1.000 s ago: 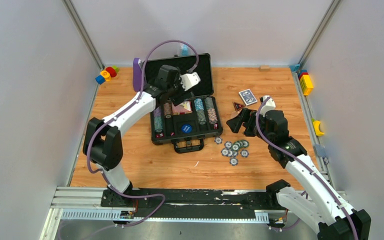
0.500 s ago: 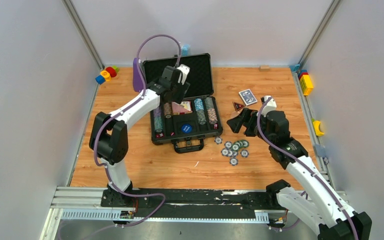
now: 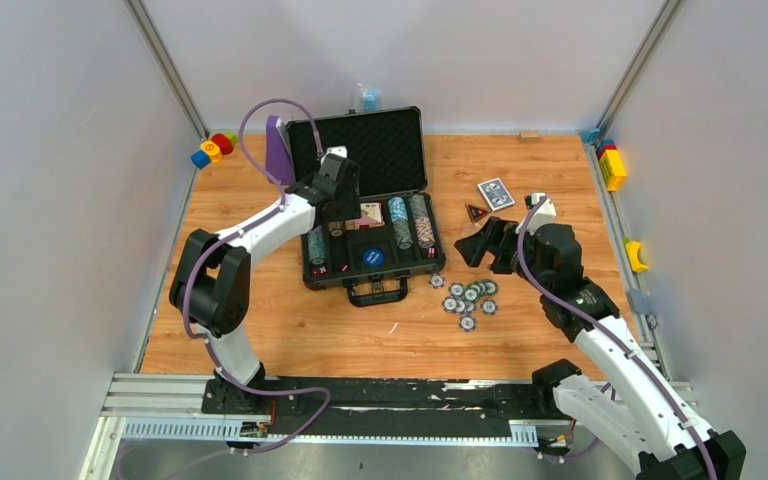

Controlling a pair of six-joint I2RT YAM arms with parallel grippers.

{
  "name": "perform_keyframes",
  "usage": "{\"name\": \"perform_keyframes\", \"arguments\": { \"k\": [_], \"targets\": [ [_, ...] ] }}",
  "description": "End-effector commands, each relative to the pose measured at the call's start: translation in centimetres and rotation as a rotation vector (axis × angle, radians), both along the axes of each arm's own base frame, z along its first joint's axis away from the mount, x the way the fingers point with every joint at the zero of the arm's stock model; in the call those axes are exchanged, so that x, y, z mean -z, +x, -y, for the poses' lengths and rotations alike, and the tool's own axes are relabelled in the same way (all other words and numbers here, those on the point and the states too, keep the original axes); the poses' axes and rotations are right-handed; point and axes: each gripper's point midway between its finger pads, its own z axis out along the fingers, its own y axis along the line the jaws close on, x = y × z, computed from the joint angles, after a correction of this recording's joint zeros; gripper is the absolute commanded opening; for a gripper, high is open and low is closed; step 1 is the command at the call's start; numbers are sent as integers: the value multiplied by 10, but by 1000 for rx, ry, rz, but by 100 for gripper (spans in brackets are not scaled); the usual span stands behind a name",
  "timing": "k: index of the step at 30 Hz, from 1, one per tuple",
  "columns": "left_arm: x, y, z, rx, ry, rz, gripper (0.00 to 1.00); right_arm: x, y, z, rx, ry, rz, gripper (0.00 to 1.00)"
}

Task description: Pack up texas hold em set

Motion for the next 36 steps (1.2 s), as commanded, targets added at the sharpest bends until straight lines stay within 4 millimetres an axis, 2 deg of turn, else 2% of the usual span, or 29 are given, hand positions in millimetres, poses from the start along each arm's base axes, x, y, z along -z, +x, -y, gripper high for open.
{"name": "perform_keyframes", "arguments": {
  "k": [1, 9, 18, 25, 33, 35, 36],
  "targets": [
    [-24, 14, 12, -53, -112, 66, 55, -11, 1, -1, -7, 22, 53, 90],
    [-11, 18, 13, -48, -94, 44, 47, -12, 0, -1, -7, 25, 55, 91],
    [2, 22, 36, 36, -177, -1, 33, -14, -2, 0, -5, 32, 58, 91],
    [11, 19, 48, 96, -207, -31, 32, -17, -2, 0, -3, 39, 62, 91],
    [28, 11, 32, 53, -140, -64, 41, -18, -3, -3, -9, 58, 51, 90],
    [21, 12, 29, 65, -114, -57, 45, -18, -4, -4, -13, 60, 48, 90],
    [11, 13, 27, 64, -110, -35, 48, -19, -4, -4, -15, 61, 48, 91]
  ]
}}
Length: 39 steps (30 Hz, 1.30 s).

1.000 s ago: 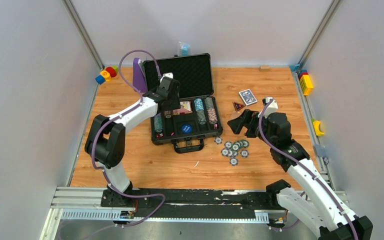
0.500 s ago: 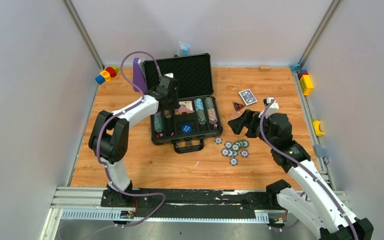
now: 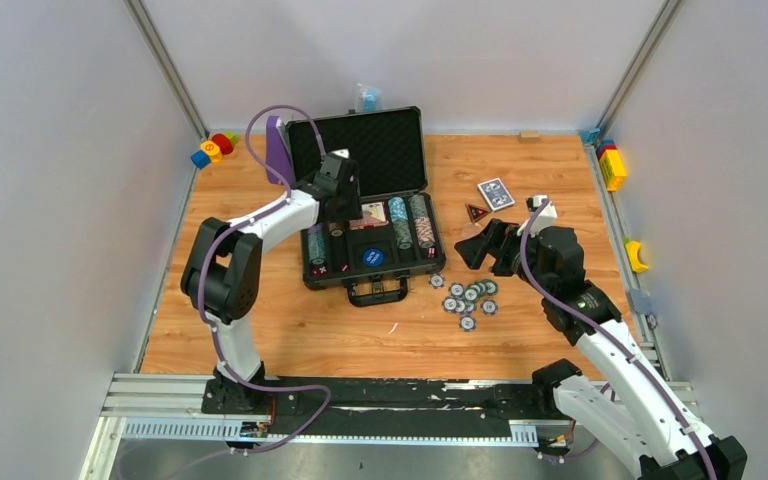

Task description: Pack up texas hold em set

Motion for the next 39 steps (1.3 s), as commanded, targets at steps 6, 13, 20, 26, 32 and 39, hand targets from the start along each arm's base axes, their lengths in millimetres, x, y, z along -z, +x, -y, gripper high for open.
{"name": "perform_keyframes", "arguments": {
  "k": [6, 13, 20, 26, 32, 39],
  "targets": [
    [-76, -9, -6, 57, 14, 143, 65, -5, 9, 4, 41, -11, 2, 91],
    [-95, -46, -21, 103, 7, 179, 98, 1, 23, 15, 122, -65, -34, 91],
    [-82, -87, -45, 98, 12, 197, 100, 2, 38, 27, 209, -110, -57, 93],
    [-84, -119, -54, 149, -48, 314, 100, 2, 43, 35, 257, -127, -57, 93],
    [-104, -145, -58, 207, -113, 469, 100, 14, 47, 46, 310, -147, -86, 93],
    [-105, -166, -67, 270, -94, 565, 100, 19, 58, 70, 406, -172, -113, 94]
  ]
}}
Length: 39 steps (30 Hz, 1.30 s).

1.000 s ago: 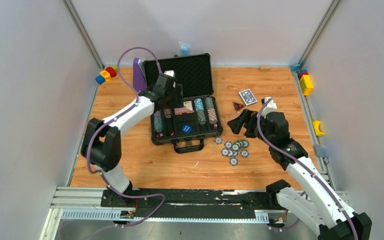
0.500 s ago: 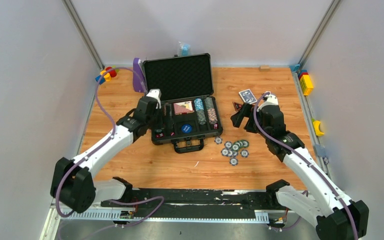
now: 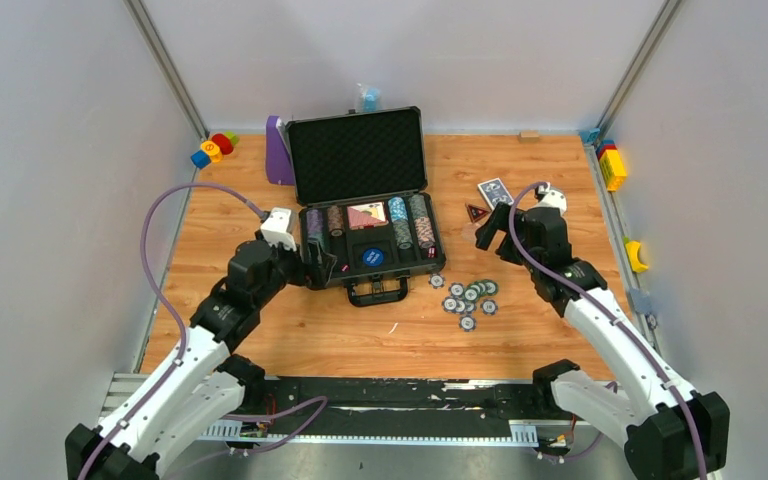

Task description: Pack up texas hold em set

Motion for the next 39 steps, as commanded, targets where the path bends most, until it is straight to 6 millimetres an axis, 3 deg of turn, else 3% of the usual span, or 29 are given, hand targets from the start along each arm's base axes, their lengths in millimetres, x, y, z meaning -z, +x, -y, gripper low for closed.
{"name": "perform_keyframes", "arguments": {
  "k": [1, 7, 21, 39],
  "targets": [
    [-5, -4, 0, 50, 22, 90, 100, -20, 16, 19, 94, 12, 35, 94],
    [3, -8, -13, -3, 18, 142, 100, -23, 26, 20, 104, 32, 23, 94],
    [-4, -19, -19, -9, -20, 224, 100, -19, 54, 25, 138, 27, 8, 95],
    [-3, -22, -33, -79, -34, 239, 100, -28, 51, 26, 121, 23, 51, 95]
  ]
}}
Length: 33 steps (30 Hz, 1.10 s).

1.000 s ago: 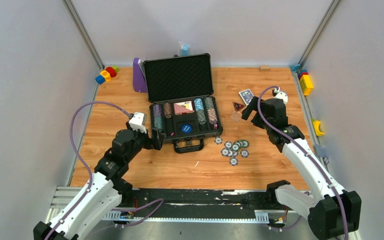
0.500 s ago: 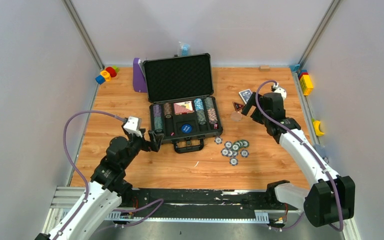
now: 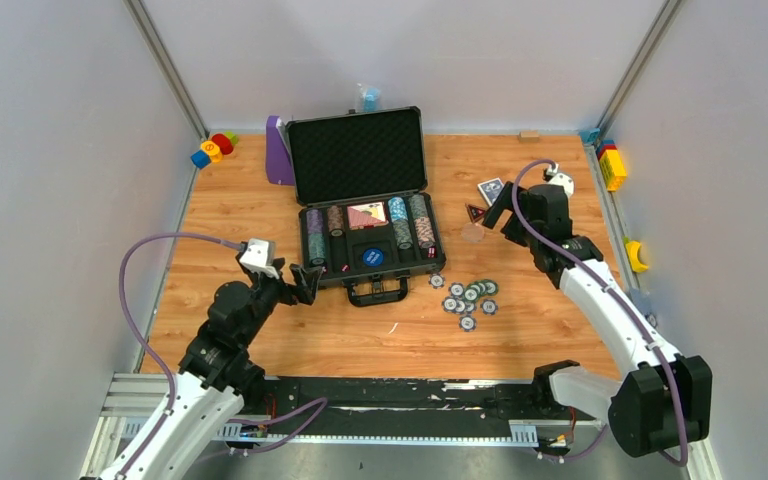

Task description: Pack up texas hold em set

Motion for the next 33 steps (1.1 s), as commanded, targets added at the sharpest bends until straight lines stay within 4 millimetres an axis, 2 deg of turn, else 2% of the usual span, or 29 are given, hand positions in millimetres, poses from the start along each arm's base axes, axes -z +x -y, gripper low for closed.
{"name": "perform_keyframes", "arguments": {
  "k": [1, 11, 17, 21, 24, 29, 31, 33],
  "targets": [
    [-4, 5, -3, -28, -7, 10, 100, -32, 10, -1, -6, 16, 112, 95],
    [-1, 8, -2, -32, 6, -2, 100, -32, 12, -5, -38, 9, 121, 95],
    [-7, 0, 9, 51, -3, 40, 100, -27, 14, -10, -93, -15, 135, 96],
    [-8, -2, 9, 57, -10, 54, 100, -17, 19, -8, -107, -47, 119, 97],
    [-8, -1, 10, 63, -7, 54, 100, -6, 32, -3, -113, -33, 76, 95],
    [-7, -1, 12, 71, -6, 50, 100, 1, 58, -8, -180, -76, 21, 91],
    [-7, -2, 11, 70, -8, 49, 100, 9, 73, 7, -126, -157, -10, 92],
    [-7, -2, 11, 68, -10, 50, 100, 15, 89, 10, -172, -175, -38, 93]
  ]
}}
